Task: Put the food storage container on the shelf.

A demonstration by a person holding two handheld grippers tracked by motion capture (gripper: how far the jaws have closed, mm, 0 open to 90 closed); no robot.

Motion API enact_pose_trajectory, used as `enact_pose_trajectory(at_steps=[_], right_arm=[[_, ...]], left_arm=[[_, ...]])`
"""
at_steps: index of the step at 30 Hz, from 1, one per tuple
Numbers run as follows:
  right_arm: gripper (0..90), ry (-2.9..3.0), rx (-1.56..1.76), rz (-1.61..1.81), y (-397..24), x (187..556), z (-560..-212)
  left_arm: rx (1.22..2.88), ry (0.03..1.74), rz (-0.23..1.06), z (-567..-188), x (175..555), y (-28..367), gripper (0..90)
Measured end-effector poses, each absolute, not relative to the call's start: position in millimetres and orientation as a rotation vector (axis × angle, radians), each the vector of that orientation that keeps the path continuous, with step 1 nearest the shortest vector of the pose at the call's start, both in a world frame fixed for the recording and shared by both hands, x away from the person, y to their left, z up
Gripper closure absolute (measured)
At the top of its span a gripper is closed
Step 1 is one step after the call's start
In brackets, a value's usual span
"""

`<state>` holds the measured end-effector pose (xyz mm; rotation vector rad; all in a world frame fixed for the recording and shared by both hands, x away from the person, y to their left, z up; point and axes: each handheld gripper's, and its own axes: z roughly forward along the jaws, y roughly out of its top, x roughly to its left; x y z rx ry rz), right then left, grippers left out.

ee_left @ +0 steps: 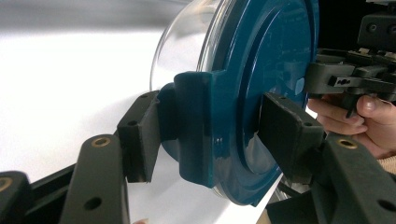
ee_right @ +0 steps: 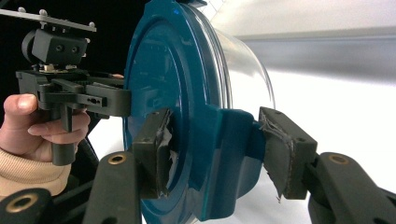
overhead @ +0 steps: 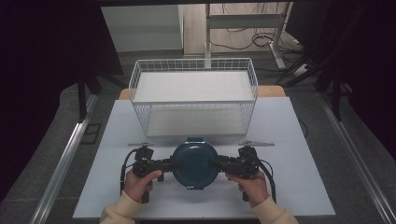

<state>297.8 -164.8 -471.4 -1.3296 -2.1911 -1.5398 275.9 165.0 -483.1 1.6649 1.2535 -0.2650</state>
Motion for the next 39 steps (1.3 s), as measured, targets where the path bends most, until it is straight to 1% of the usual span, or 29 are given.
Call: enact_pose_trajectory(at_steps=[8,15,29,39], right_arm=[[46.1,-2.255,-1.294,-1.567,-163.2,301.3,-456.5],[46.0,-2.268,-1.270,-1.586,-162.5,312.5,-442.1],[46.0,-2.311,-1.222,-1.655,-159.7,318.8,-395.1],[46.0,-2.341,-1.174,-1.681,-154.5,332.8,-358.6]], left_arm=[[1.673,1.235,-0.249,-472.5,281.5,164.7,40.2],[1.689,1.215,-0.219,-453.5,292.6,165.0,40.0],[1.686,1.158,-0.154,-406.2,299.1,169.2,40.3],[1.685,1.131,-0.110,-370.3,309.2,174.0,40.5]])
